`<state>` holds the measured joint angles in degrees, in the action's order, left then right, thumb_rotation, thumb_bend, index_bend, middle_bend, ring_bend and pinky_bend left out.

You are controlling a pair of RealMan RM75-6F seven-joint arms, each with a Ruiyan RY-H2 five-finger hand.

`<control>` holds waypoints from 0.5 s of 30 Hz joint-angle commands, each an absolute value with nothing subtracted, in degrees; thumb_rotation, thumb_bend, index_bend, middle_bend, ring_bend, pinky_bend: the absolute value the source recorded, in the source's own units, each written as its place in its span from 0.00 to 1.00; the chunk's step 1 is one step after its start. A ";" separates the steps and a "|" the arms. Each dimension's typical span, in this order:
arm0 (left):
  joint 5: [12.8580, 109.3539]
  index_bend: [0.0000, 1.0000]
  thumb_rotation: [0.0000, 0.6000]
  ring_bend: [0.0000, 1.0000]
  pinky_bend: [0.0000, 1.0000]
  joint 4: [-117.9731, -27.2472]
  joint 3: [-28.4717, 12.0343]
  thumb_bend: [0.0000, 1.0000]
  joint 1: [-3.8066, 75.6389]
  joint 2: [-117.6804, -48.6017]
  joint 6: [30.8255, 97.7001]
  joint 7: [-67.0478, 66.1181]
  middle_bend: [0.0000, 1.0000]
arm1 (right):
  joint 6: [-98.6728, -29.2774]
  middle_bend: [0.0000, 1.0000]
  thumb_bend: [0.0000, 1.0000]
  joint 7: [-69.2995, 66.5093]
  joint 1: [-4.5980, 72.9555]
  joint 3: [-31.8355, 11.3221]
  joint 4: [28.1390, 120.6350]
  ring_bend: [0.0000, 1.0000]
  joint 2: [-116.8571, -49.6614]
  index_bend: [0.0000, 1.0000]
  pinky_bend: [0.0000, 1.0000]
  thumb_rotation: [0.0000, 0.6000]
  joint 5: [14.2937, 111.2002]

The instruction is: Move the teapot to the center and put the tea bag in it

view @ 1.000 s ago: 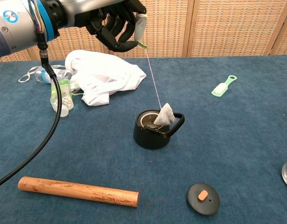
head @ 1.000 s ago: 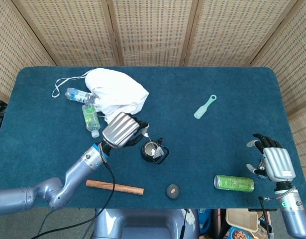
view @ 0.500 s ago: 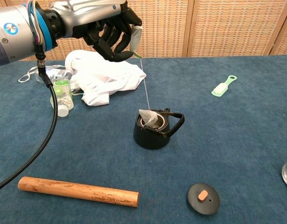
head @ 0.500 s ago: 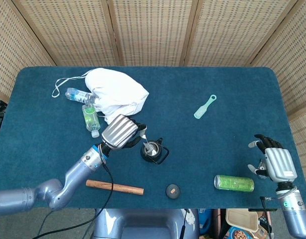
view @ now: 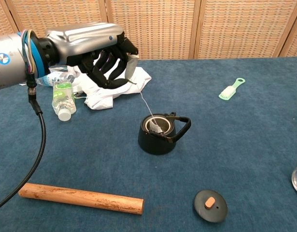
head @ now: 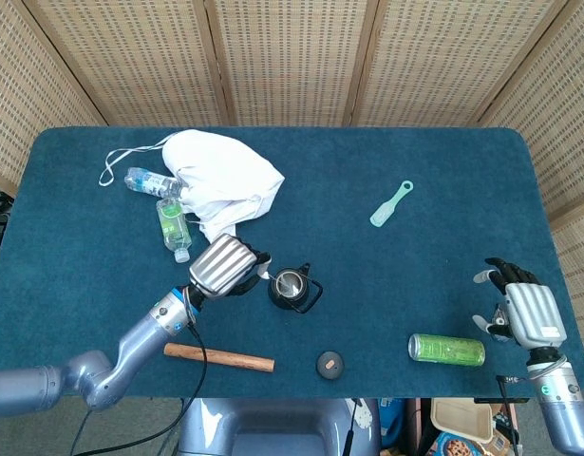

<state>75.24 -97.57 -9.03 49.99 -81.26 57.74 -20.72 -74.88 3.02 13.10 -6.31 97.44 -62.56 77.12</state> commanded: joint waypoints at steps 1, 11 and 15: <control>77.54 0.63 1.00 0.68 0.66 -97.03 -6.74 0.52 48.44 -81.44 58.96 -20.65 0.71 | -74.70 0.27 0.20 2.81 13.07 -6.27 97.22 0.24 -62.54 0.41 0.31 1.00 77.06; 81.17 0.63 1.00 0.68 0.66 -94.62 -0.89 0.52 44.13 -81.56 60.86 -23.54 0.70 | -74.27 0.27 0.20 3.22 13.05 -6.28 97.87 0.24 -61.98 0.41 0.31 1.00 76.82; 80.13 0.61 1.00 0.68 0.66 -96.06 0.47 0.52 43.65 -80.49 59.36 -28.27 0.70 | -74.32 0.27 0.20 3.40 12.97 -6.36 98.16 0.24 -61.80 0.41 0.31 1.00 76.64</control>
